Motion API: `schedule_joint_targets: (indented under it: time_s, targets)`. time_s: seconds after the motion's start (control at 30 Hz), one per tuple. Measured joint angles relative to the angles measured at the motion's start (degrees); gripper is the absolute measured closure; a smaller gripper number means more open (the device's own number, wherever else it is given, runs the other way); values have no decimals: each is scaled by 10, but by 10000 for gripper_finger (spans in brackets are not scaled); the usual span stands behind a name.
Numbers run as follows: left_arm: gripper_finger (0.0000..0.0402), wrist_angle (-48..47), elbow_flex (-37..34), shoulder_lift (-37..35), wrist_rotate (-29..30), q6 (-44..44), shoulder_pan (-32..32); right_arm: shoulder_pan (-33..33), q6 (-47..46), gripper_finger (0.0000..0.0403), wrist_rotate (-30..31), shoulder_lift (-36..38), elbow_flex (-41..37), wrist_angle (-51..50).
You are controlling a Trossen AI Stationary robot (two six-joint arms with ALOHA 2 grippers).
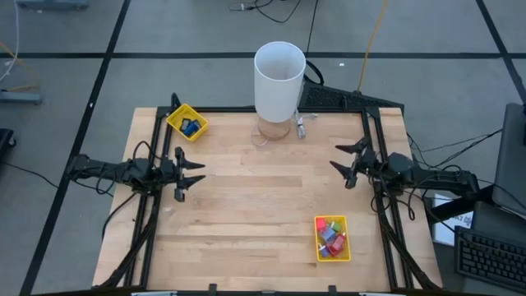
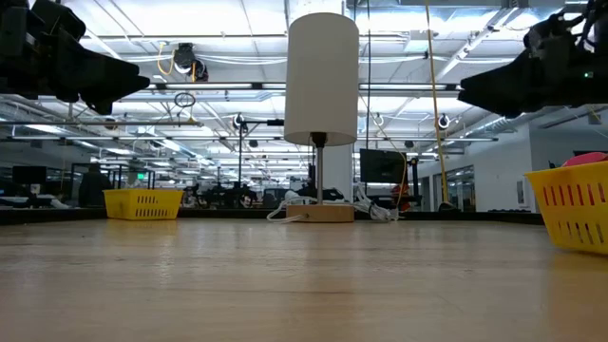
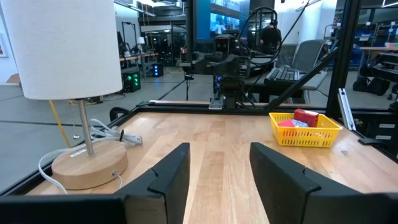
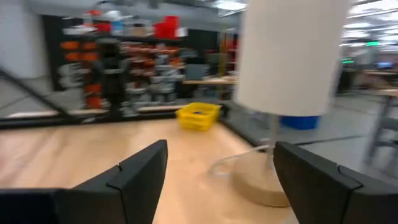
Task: Pick & Place Office items
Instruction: Return to Home Position
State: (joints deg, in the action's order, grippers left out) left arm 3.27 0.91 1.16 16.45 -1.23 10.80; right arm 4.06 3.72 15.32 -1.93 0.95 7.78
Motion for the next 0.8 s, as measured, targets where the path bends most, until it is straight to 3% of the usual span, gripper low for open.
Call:
schedule_joint_targets:
  time_s: [0.2, 0.53, 0.8]
  targets:
    - [244, 0, 0, 0, 0, 0, 0, 0, -28, 124, -93, 0, 0, -39]
    - [226, 0, 0, 0, 0, 0, 0, 0, -48, 124, -129, -4, -1, -60]
    - [203, 0, 0, 0, 0, 0, 0, 0, -60, 124, -199, -4, -1, -59]
